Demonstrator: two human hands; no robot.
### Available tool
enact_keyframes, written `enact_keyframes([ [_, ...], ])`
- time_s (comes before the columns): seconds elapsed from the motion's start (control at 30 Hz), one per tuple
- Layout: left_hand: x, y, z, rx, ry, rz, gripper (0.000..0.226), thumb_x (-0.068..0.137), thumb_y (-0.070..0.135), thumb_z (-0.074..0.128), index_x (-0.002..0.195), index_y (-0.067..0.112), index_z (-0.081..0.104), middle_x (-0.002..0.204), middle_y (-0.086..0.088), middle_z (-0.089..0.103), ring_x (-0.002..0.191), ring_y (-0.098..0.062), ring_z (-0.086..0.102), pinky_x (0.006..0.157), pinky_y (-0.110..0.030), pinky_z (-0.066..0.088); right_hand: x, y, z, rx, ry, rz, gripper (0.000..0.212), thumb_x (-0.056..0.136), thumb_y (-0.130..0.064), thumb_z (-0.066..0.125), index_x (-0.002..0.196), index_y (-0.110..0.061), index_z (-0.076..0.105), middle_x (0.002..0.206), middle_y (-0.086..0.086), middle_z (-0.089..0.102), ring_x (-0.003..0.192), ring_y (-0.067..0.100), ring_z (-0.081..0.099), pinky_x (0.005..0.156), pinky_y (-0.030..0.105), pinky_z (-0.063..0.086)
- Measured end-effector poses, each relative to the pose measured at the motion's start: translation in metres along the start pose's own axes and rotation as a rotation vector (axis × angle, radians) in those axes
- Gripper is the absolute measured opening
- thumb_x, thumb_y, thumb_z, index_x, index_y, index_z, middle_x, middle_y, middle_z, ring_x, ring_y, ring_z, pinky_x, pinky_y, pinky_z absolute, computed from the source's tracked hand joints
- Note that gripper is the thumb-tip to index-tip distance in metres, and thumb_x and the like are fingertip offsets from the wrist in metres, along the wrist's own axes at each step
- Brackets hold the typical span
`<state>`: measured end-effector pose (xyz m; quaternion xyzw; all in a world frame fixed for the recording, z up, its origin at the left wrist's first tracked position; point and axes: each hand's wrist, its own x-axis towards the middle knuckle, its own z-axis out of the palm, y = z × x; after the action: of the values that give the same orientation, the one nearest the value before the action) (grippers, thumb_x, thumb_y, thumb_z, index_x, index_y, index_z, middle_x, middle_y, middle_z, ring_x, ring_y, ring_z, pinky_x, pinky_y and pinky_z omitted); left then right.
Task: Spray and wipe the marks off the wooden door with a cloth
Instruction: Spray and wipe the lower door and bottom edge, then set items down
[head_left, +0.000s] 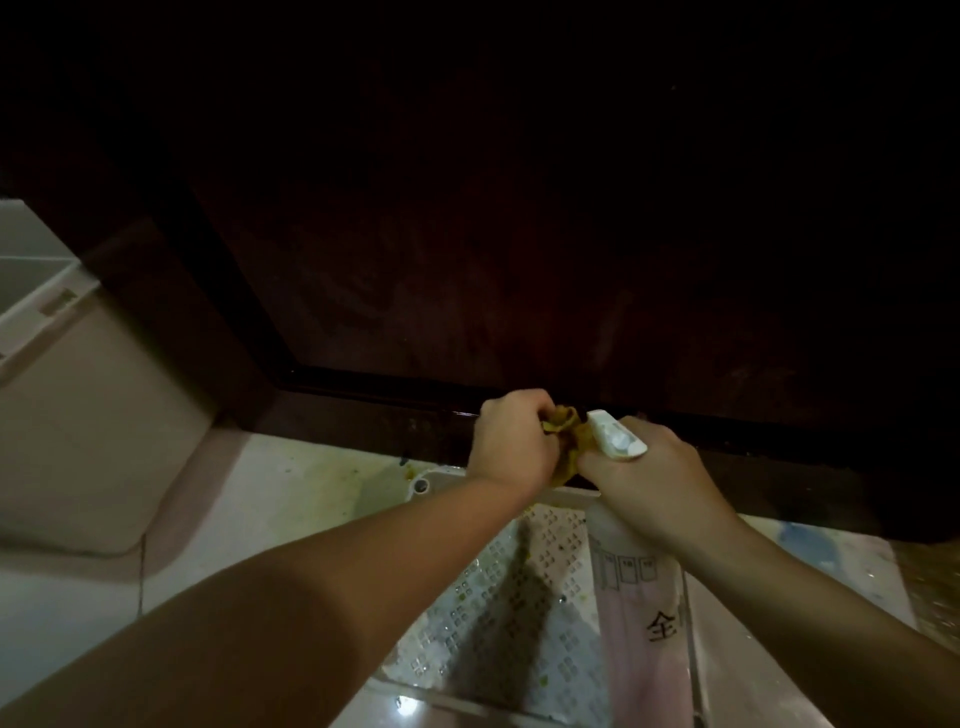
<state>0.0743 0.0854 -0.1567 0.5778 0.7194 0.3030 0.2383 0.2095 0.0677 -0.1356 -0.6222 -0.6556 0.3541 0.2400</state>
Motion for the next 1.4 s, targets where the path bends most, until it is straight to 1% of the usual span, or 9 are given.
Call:
enact_keyframes([
  [0.27,-0.010,-0.031,-0.032,-0.050,0.077,-0.189,0.015,0.081,0.023,0.066,0.083,0.018,0.052,0.078,0.001,0.058,0.072,-0.012,0.055,0.064,-0.028,0.044,-0.009,-0.003,-0.006,-0.120,0.043,0.002,0.029,0.079,-0.038,0.060,0.057,-0.023,0.049,0.062,-0.002,0.056,0.060,0.019,0.056,0.054,0.028,0.034],
  [0.4,-0.002,-0.034,-0.045,-0.129,0.141,-0.249,0.014,0.086,0.022,0.063,0.083,0.020,0.049,0.083,-0.002,0.060,0.073,-0.012,0.057,0.054,-0.023,0.039,-0.008,-0.003,-0.010,-0.062,-0.065,0.003,0.027,0.080,-0.029,0.061,0.059,-0.019,0.047,0.060,-0.002,0.051,0.055,0.017,0.049,0.054,0.031,0.035],
  [0.5,0.003,-0.030,-0.046,-0.180,0.177,-0.273,0.014,0.088,0.024,0.061,0.084,0.020,0.048,0.085,-0.001,0.059,0.075,-0.013,0.056,0.059,-0.026,0.041,-0.006,-0.006,-0.013,-0.026,-0.124,-0.021,0.025,0.082,-0.028,0.063,0.065,-0.016,0.048,0.064,-0.001,0.050,0.059,0.016,0.047,0.055,0.032,0.036],
  [0.7,0.007,-0.021,-0.042,-0.263,0.199,-0.312,0.015,0.090,0.027,0.062,0.093,0.020,0.049,0.086,0.002,0.057,0.072,-0.009,0.054,0.052,-0.023,0.038,-0.014,-0.010,-0.020,-0.324,0.061,-0.166,0.031,0.082,-0.036,0.056,0.057,-0.022,0.045,0.052,-0.006,0.048,0.048,0.013,0.046,0.048,0.026,0.028],
  [0.83,0.006,-0.018,-0.039,-0.257,0.196,-0.338,0.014,0.090,0.025,0.062,0.093,0.021,0.049,0.083,0.005,0.054,0.067,-0.005,0.050,0.047,-0.018,0.033,-0.015,-0.005,-0.023,-0.456,0.098,-0.240,0.028,0.086,-0.038,0.052,0.064,-0.024,0.044,0.060,-0.007,0.051,0.051,0.011,0.047,0.046,0.027,0.027],
  [1.07,0.006,-0.009,-0.032,-0.225,0.147,-0.348,0.017,0.087,0.026,0.066,0.096,0.021,0.053,0.086,0.004,0.056,0.069,-0.004,0.051,0.050,-0.018,0.036,-0.020,0.016,-0.019,-0.697,0.051,-0.421,0.016,0.091,-0.036,0.051,0.085,-0.025,0.041,0.078,-0.007,0.039,0.071,0.014,0.036,0.065,0.029,0.027],
  [1.13,0.005,-0.006,-0.029,-0.221,0.139,-0.345,0.018,0.087,0.025,0.067,0.099,0.019,0.056,0.093,0.001,0.059,0.073,-0.008,0.054,0.052,-0.019,0.038,-0.021,0.018,-0.020,-0.694,0.086,-0.438,0.017,0.092,-0.036,0.049,0.079,-0.026,0.044,0.070,-0.009,0.039,0.062,0.014,0.038,0.061,0.029,0.028],
  [1.27,0.003,-0.002,-0.024,-0.214,0.142,-0.338,0.017,0.087,0.025,0.068,0.098,0.019,0.058,0.097,-0.002,0.061,0.074,-0.009,0.055,0.051,-0.018,0.038,-0.022,0.021,-0.020,-0.657,0.101,-0.402,0.038,0.089,-0.034,0.050,0.063,-0.029,0.023,0.061,-0.009,0.044,0.054,0.016,0.045,0.053,0.029,0.031],
  [1.4,-0.002,0.003,-0.016,-0.177,0.180,-0.307,0.013,0.086,0.026,0.071,0.092,0.018,0.061,0.092,-0.004,0.064,0.076,-0.014,0.060,0.055,-0.021,0.046,-0.019,0.027,-0.019,-0.618,0.126,-0.308,0.022,0.087,-0.038,0.051,0.072,-0.029,0.037,0.067,-0.010,0.048,0.059,0.015,0.051,0.052,0.029,0.037],
])
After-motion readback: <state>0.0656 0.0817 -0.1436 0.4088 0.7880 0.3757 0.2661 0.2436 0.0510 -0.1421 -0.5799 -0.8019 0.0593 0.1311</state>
